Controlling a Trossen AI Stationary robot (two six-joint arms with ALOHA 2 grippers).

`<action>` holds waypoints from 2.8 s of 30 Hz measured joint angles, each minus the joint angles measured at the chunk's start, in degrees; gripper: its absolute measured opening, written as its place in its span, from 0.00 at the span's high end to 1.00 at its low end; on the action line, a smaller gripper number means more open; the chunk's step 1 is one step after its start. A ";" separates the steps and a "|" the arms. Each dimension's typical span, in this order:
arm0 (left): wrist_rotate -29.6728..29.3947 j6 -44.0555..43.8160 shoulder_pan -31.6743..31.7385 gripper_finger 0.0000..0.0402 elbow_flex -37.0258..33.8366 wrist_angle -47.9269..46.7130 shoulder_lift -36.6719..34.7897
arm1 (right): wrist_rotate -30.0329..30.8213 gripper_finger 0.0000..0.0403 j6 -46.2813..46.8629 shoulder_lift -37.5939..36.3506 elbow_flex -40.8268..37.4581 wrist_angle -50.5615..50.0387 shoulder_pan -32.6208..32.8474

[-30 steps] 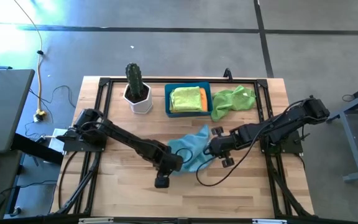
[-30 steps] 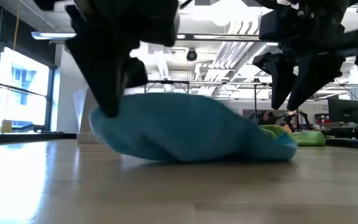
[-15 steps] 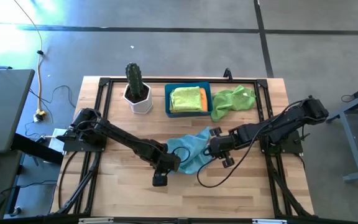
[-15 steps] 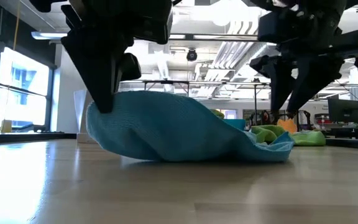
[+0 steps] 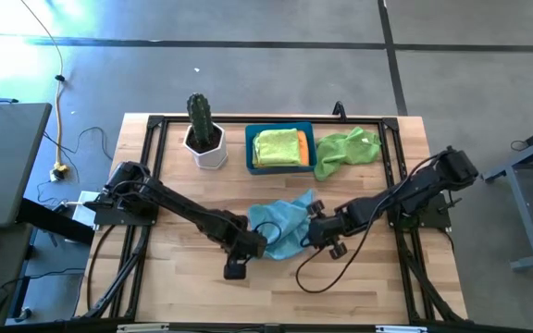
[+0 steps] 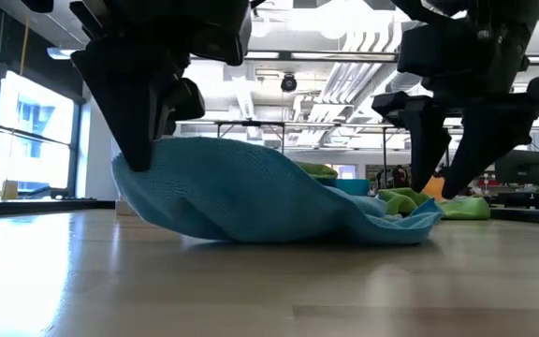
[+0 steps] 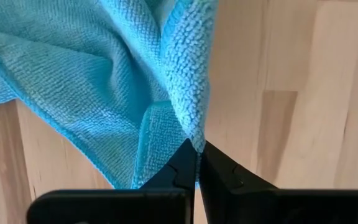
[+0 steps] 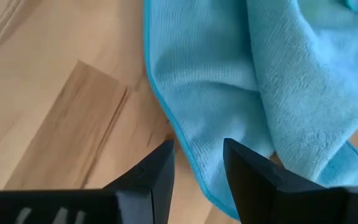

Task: Fold microfiber towels
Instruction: Fold the blue microfiber towel

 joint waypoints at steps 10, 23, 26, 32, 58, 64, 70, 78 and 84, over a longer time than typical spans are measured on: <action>-0.04 -0.90 -0.04 0.99 0.00 -1.41 0.00 | -0.28 0.68 -1.52 0.06 -6.88 9.26 -0.07; -0.13 -1.11 0.43 0.99 0.00 -1.21 0.00 | 6.54 0.69 0.00 0.01 -12.25 16.19 -0.09; -0.09 -1.11 0.43 0.99 0.00 -1.21 0.00 | 6.45 0.76 1.56 -0.01 -12.54 16.05 -0.09; -0.96 -3.38 0.44 0.99 0.00 -1.21 0.00 | 6.29 0.98 4.54 -0.01 -12.68 15.41 -0.07; -26.40 -1.88 3.91 0.99 10.95 -17.23 -13.02 | 18.53 1.00 14.67 -19.45 2.98 -11.13 -4.05; -33.38 2.92 4.23 0.99 16.57 -19.18 -15.43 | 19.38 1.00 15.33 -19.65 14.80 -23.69 -5.01; -36.74 8.64 4.18 0.99 20.22 -20.58 -16.31 | 21.20 1.00 16.18 -18.41 24.53 -33.35 -4.96; -37.75 9.69 4.20 0.99 20.68 -22.15 -16.63 | 21.17 1.00 16.77 -17.47 30.18 -37.31 -4.98; -36.51 8.80 4.20 0.99 20.68 -22.19 -16.61 | 19.93 1.00 19.38 -17.21 30.56 -38.18 -5.01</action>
